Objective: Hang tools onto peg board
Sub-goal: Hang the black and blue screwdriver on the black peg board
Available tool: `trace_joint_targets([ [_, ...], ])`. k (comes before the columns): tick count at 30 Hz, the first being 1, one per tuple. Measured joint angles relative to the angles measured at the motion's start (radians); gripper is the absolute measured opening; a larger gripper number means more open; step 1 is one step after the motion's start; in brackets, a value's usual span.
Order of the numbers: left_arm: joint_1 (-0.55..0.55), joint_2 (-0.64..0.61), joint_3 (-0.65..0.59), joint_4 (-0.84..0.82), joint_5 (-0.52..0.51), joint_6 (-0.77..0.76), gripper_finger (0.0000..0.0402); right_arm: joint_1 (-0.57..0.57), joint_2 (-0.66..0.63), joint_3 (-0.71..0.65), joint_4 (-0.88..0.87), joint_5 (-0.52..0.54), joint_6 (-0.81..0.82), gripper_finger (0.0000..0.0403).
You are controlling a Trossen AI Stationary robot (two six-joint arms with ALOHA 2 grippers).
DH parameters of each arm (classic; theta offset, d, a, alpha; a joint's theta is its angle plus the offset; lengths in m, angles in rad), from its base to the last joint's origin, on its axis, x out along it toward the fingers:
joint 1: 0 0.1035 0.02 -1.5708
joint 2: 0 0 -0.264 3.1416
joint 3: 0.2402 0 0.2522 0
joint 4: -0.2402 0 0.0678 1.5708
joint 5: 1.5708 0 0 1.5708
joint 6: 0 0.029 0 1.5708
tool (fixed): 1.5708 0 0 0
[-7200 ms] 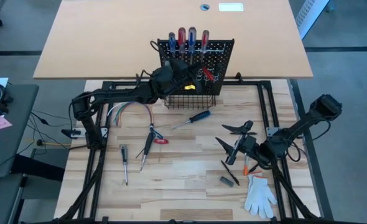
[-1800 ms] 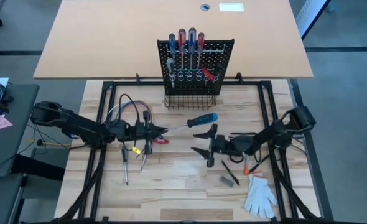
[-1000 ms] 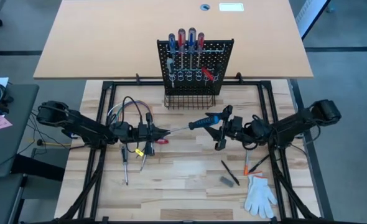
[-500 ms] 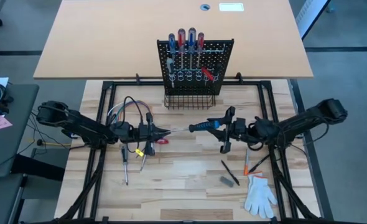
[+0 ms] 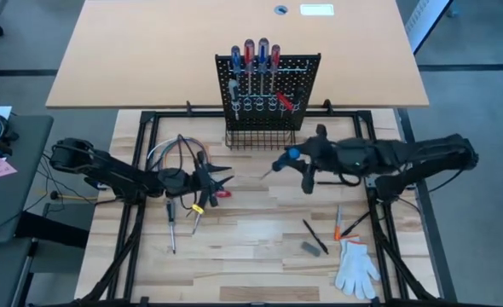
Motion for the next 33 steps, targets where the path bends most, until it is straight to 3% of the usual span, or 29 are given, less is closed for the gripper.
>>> trace_joint_targets([
  [5, -0.003, 0.053, 0.122, -0.218, 0.042, 0.019, 0.0178, -0.043, 0.076, 0.06, -0.049, -0.112, 0.003, 0.0141],
  [10, -0.003, 0.171, 0.206, -0.18, 0.113, 0.023, 0.0217, -0.062, 0.096, 0.071, -0.043, -0.164, -0.022, 0.0141],
  [16, 0.013, 0.323, 0.326, -0.177, 0.115, 0.045, 0.022, -0.062, 0.083, 0.071, -0.032, -0.164, -0.023, 0.0141],
  [22, 0.03, 0.413, 0.406, -0.18, 0.103, 0.061, 0.0183, -0.059, 0.083, 0.071, -0.043, -0.164, -0.023, 0.0141],
  [33, 0.02, 0.414, 0.407, -0.181, 0.134, 0.069, 0.0042, -0.059, 0.083, 0.071, -0.055, -0.166, -0.023, 0.0141],
])
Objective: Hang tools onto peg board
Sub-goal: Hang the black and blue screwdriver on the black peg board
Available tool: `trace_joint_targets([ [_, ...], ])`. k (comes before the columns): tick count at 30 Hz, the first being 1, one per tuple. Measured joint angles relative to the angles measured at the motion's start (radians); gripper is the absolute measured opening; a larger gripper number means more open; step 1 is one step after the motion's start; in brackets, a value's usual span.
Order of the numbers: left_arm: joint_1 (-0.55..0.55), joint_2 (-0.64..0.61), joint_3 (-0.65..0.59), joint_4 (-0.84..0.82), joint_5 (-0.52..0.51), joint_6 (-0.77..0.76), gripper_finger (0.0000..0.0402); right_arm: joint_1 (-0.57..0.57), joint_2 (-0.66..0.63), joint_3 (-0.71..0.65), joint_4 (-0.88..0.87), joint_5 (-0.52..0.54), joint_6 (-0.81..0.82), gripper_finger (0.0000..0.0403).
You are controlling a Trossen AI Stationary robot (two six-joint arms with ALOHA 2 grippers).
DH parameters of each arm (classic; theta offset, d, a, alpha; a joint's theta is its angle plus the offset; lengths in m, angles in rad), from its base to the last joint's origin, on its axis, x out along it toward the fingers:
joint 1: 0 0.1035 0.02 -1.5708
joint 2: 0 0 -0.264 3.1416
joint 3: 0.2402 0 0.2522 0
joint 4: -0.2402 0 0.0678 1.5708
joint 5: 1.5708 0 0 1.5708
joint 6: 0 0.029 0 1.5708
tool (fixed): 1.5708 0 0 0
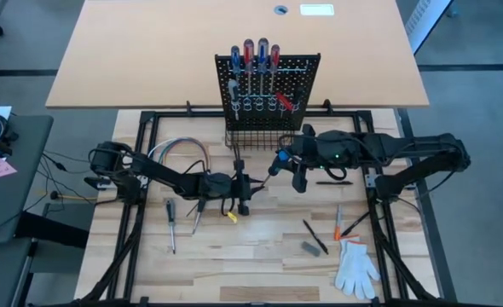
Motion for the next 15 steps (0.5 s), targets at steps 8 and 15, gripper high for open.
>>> trace_joint_targets([
  [8, 0.001, -0.001, 0.0, -0.001, 0.017, -0.036, 0.0008, 0.03, 0.0, 0.0, 0.004, 0.003, -0.028, 0.0176],
  [15, 0.022, -0.001, -0.002, -0.019, 0.04, -0.09, 0.0001, 0.106, -0.089, -0.001, -0.066, 0.144, -0.021, 0.0268],
])
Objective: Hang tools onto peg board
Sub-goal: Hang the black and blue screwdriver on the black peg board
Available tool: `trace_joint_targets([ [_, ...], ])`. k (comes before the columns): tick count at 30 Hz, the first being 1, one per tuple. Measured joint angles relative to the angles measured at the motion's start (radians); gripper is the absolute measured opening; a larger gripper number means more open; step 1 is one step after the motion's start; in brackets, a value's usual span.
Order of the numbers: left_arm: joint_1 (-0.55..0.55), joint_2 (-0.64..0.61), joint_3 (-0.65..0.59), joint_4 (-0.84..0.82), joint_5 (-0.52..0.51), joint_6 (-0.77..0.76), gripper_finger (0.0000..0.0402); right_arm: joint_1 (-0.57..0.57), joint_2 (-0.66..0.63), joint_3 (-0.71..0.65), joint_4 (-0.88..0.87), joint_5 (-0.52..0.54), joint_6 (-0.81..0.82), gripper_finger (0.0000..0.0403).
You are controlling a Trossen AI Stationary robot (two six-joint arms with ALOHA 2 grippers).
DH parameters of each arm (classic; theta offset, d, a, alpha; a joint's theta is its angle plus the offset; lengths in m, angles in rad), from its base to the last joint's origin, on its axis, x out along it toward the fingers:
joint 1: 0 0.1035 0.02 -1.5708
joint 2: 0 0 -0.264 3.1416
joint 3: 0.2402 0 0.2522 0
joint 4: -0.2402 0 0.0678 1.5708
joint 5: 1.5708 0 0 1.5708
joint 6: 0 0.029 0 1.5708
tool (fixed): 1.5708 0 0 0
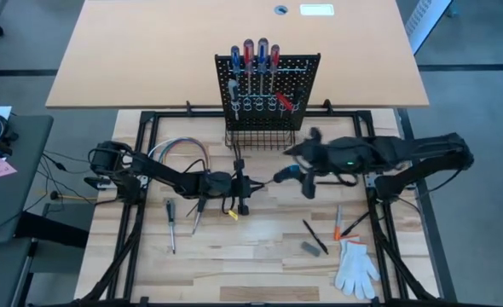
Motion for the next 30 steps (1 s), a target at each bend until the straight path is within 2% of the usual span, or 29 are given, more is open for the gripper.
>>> trace_joint_targets([
  [6, 0.049, 0.001, -0.002, 0.079, 0.08, -0.062, 0.0, 0.144, -0.084, 0.002, -0.123, 0.252, 0.08, 0.0273],
  [12, 0.088, 0.0, -0.002, 0.132, 0.122, -0.1, 0.0, 0.297, -0.083, 0.002, -0.253, 0.463, 0.198, 0.0274],
  [18, 0.099, 0.0, -0.002, 0.141, 0.117, -0.111, 0.0001, 0.441, -0.054, 0.0, -0.425, 0.605, 0.401, 0.0275],
  [24, 0.097, -0.001, 0.0, 0.18, 0.13, -0.104, 0.0003, 0.607, -0.025, 0.0, -0.66, 0.755, 0.734, 0.0275],
  [28, 0.099, -0.001, 0.0, 0.12, 0.265, -0.111, 0.0002, 0.684, 0.014, 0.0, -0.787, 0.787, 0.94, 0.0275],
  [30, 0.097, -0.001, 0.0, 0.068, 0.295, -0.111, 0.0002, 0.699, 0.036, -0.006, -0.811, 0.787, 1.003, 0.0276],
])
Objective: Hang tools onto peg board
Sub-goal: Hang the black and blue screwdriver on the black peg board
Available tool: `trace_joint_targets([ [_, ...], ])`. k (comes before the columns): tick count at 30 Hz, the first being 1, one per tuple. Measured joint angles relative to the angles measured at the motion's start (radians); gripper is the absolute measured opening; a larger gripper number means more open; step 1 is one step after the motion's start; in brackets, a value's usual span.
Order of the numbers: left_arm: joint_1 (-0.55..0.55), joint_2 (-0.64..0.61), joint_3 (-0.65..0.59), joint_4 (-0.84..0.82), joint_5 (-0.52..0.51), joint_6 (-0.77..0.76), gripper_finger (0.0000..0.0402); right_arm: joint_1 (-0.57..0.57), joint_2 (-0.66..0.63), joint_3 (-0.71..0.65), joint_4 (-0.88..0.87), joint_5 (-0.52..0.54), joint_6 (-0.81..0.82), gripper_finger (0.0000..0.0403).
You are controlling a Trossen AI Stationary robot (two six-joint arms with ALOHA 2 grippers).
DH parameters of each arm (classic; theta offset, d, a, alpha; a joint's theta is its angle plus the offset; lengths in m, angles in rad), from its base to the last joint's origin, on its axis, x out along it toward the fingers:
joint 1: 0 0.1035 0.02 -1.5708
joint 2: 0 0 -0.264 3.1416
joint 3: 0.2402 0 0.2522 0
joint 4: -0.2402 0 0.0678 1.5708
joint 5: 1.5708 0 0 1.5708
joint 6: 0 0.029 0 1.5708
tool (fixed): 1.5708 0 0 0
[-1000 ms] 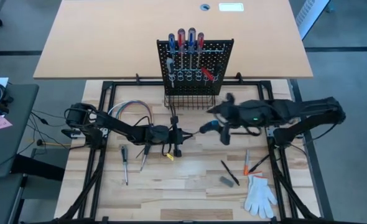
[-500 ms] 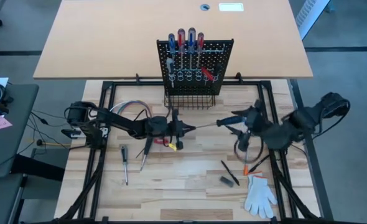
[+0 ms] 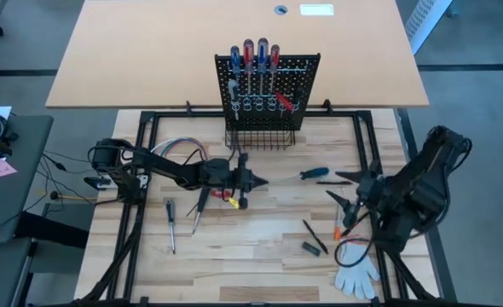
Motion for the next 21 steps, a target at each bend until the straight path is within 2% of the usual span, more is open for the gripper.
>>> trace_joint_targets([
  [3, 0.001, 0.0, 0.0, -0.052, -0.001, -0.021, 0.0002, 0.007, 0.026, -0.043, -0.002, -0.013, 0.059, 0.0276],
  [7, 0.002, 0.006, 0.055, -0.188, -0.078, -0.024, 0.0001, -0.029, 0.031, -0.131, 0.006, -0.158, 0.159, 0.0276],
  [10, 0.0, 0.052, 0.122, -0.299, -0.157, -0.003, 0.0001, -0.059, 0.031, -0.208, 0.018, -0.214, 0.233, 0.0276],
  [13, 0.0, 0.139, 0.188, -0.339, -0.162, 0.008, 0.0006, -0.079, 0.029, -0.264, 0.037, -0.23, 0.281, 0.0276],
  [16, 0.0, 0.229, 0.257, -0.374, -0.182, 0.013, 0.0034, -0.09, 0.031, -0.301, 0.065, -0.233, 0.294, 0.0276],
  [21, 0.004, 0.335, 0.355, -0.453, -0.244, -0.039, 0.0103, -0.101, 0.031, -0.343, 0.13, -0.233, 0.286, 0.0276],
])
